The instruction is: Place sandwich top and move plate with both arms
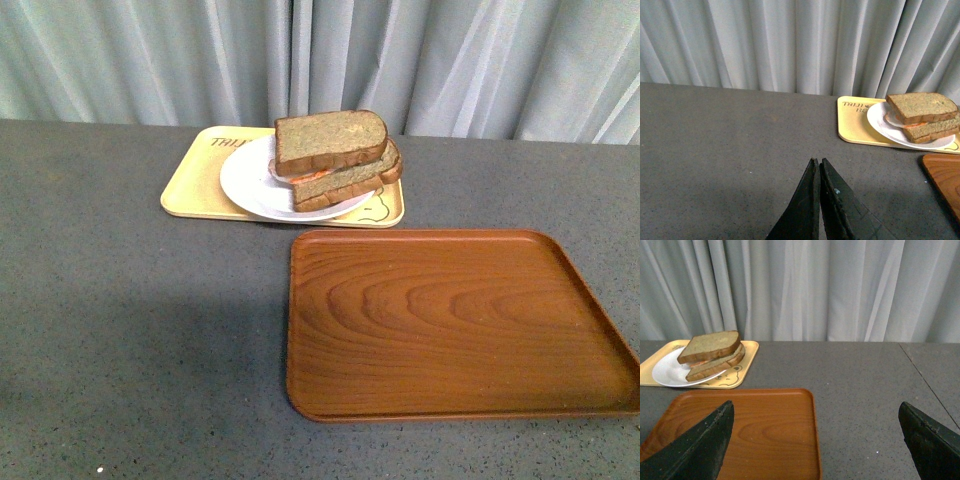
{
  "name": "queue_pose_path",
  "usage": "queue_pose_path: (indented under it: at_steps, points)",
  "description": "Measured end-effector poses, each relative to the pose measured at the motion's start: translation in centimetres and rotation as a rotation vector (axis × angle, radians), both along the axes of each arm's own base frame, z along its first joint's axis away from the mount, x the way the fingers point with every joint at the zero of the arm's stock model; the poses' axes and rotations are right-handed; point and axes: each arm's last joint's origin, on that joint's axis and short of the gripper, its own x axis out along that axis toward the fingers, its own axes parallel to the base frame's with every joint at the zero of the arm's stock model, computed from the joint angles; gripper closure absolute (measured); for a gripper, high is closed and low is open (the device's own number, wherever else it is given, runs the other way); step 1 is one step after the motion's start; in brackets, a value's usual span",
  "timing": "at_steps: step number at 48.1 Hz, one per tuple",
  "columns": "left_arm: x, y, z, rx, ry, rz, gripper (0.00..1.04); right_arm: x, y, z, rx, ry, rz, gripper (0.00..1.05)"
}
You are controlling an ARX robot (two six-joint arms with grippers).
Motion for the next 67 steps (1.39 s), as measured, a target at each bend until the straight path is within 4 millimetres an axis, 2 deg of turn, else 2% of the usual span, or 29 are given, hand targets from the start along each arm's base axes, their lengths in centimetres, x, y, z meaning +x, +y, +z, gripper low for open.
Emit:
queue_pose_path:
  at_steps: [22, 26, 31, 37, 49, 67]
  points:
    - [-0.31, 0.0, 0.09, -0.001, -0.018, 0.0, 1.03, 0.0, 0.0, 0.0, 0.0, 0.0, 0.0, 0.09]
    - [-0.31, 0.0, 0.09, 0.0, -0.018, 0.0, 0.88, 0.0, 0.0, 0.0, 0.0, 0.0, 0.0, 0.09]
    - [-0.31, 0.0, 0.09, 0.0, -0.018, 0.0, 0.73, 0.0, 0.0, 0.0, 0.0, 0.0, 0.0, 0.09]
    - [-0.31, 0.0, 0.09, 0.0, -0.018, 0.0, 0.45, 0.0, 0.0, 0.0, 0.0, 0.0, 0.0, 0.09]
    - [-0.31, 0.0, 0.09, 0.0, -0.018, 0.0, 0.08, 0.0, 0.0, 0.0, 0.0, 0.0, 0.0, 0.09]
    - [-0.31, 0.0, 0.09, 0.002, -0.018, 0.0, 0.09, 0.0, 0.0, 0.0, 0.0, 0.0, 0.0, 0.09]
